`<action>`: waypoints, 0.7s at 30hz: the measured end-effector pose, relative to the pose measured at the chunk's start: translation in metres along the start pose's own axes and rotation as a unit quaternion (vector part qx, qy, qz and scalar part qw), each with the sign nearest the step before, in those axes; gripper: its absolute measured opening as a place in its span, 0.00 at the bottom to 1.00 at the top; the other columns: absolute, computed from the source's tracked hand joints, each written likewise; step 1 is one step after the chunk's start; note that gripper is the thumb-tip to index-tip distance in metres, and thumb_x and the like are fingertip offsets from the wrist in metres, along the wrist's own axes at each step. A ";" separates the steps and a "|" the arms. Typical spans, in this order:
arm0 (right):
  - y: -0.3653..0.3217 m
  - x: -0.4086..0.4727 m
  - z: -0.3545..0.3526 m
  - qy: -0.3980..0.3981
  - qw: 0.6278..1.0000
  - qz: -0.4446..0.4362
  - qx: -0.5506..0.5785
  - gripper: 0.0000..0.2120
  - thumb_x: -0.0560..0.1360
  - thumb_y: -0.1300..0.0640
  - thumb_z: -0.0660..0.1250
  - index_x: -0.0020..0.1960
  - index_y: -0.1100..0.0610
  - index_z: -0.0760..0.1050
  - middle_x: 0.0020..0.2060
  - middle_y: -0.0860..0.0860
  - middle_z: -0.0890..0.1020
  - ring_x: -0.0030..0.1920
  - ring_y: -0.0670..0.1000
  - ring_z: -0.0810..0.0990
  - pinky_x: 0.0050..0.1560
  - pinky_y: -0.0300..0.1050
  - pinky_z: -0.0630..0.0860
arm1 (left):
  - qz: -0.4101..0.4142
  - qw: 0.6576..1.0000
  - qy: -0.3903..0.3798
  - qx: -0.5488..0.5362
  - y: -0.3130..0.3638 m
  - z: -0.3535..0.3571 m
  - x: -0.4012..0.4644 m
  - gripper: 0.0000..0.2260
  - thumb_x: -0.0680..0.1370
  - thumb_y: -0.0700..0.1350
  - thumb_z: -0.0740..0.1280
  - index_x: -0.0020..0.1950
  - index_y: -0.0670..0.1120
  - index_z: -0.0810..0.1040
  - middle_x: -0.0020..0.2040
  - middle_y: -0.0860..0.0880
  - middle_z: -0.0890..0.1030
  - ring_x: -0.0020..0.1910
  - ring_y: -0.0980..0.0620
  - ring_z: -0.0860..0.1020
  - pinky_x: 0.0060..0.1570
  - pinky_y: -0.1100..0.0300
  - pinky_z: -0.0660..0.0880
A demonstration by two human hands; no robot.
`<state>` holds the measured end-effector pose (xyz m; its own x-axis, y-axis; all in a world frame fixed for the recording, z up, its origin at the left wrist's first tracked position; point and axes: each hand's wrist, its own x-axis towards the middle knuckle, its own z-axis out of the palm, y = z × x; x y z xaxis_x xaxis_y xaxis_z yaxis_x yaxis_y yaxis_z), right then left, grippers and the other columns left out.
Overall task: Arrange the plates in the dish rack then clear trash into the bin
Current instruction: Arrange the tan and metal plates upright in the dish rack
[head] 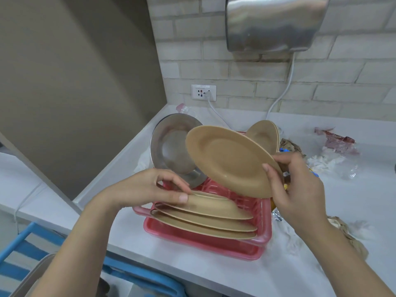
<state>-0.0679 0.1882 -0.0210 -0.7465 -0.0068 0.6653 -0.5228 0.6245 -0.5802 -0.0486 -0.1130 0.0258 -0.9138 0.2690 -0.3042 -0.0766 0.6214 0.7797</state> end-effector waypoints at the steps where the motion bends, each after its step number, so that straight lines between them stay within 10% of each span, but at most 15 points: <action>1: 0.000 -0.003 0.000 -0.005 1.000 -0.010 0.001 0.04 0.76 0.48 0.62 0.51 0.46 0.69 0.38 0.47 0.81 0.37 0.52 0.79 0.35 0.53 0.76 | -0.008 1.000 0.026 -0.011 -0.002 -0.001 0.002 0.19 0.65 0.64 0.76 0.51 0.56 0.84 0.52 0.51 0.83 0.42 0.53 0.80 0.31 0.62 0.75; 4: 0.003 -0.013 0.004 -0.028 0.999 -0.029 0.002 0.05 0.76 0.48 0.60 0.51 0.46 0.71 0.42 0.43 0.82 0.42 0.47 0.80 0.40 0.49 0.76 | -0.004 0.982 0.185 -0.034 -0.014 0.000 0.012 0.27 0.60 0.71 0.74 0.49 0.56 0.75 0.46 0.52 0.83 0.40 0.54 0.82 0.46 0.53 0.78; 7: 0.003 -0.017 0.009 -0.047 0.998 -0.042 -0.003 0.04 0.77 0.49 0.60 0.51 0.46 0.71 0.46 0.41 0.82 0.46 0.45 0.81 0.45 0.42 0.75 | 0.051 0.955 0.292 -0.021 -0.020 0.005 0.025 0.19 0.70 0.55 0.75 0.55 0.58 0.71 0.53 0.59 0.78 0.46 0.62 0.80 0.48 0.60 0.77; 21: 0.011 -0.027 0.006 -0.176 0.971 0.044 0.156 0.10 0.69 0.59 0.74 0.49 0.50 0.85 0.45 0.38 0.85 0.47 0.38 0.83 0.50 0.28 0.74 | 0.117 0.949 0.280 0.088 -0.049 0.015 0.022 0.15 0.71 0.41 0.76 0.46 0.63 0.85 0.42 0.62 0.83 0.44 0.60 0.81 0.45 0.66 0.76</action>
<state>-0.0563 0.1911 -0.0480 -0.8593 -0.2649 0.4374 -0.5094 0.3672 -0.7783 -0.0587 -0.1267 -0.0266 -0.9698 0.0116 0.2435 0.1773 0.7189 0.6721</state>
